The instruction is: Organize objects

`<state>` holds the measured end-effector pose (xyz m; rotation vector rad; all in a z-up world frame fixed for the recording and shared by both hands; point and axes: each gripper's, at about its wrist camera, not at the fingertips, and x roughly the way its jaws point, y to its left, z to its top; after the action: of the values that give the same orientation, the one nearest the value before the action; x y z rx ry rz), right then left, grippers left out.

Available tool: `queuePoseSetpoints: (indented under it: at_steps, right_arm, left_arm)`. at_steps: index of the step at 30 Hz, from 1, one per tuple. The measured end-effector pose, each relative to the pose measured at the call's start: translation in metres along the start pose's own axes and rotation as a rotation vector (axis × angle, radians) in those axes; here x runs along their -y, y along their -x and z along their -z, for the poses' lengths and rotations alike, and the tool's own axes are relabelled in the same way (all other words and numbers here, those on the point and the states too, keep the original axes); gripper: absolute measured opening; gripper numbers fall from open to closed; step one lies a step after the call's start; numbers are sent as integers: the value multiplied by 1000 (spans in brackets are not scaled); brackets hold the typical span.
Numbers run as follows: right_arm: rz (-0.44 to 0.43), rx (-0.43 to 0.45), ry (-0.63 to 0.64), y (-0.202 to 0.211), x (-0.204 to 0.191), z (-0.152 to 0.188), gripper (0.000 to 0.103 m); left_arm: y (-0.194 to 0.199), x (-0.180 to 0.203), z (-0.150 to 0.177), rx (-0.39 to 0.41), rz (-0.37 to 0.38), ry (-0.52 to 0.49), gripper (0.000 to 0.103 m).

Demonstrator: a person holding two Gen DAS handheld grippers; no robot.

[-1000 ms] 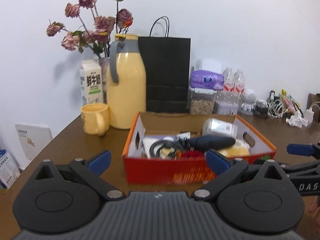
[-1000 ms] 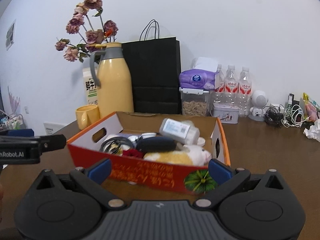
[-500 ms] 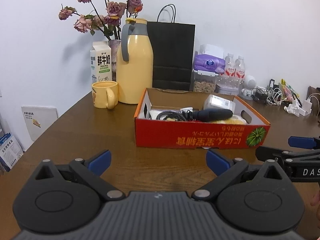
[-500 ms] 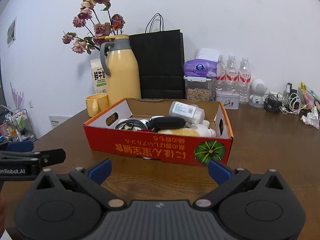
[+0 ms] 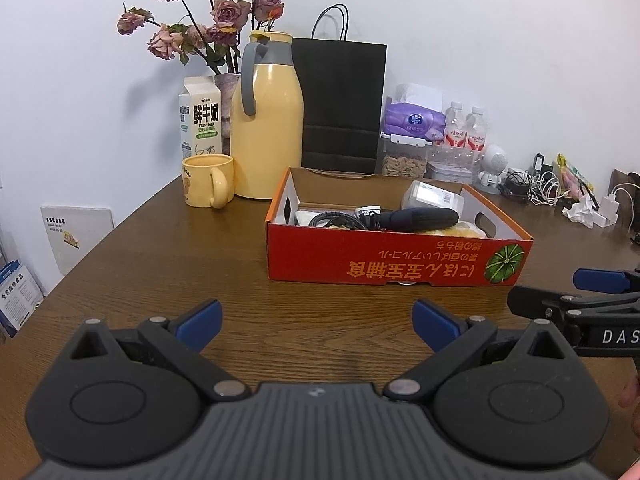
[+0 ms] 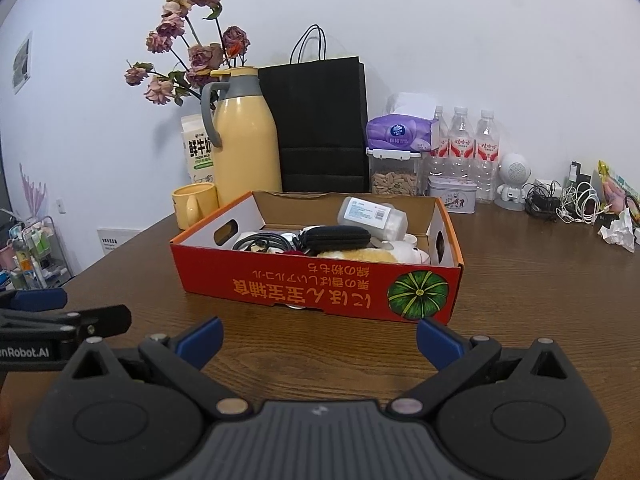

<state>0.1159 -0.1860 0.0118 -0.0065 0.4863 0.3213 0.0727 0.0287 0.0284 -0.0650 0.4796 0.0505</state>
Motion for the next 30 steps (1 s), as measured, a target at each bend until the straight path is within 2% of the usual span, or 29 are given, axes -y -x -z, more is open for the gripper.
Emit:
queuePoseSetpoints:
  at_steps: [30]
  right_arm:
    - [0,2,0,1,0,1,103]
  left_arm:
    - [3,1,-1,5,4,4,103]
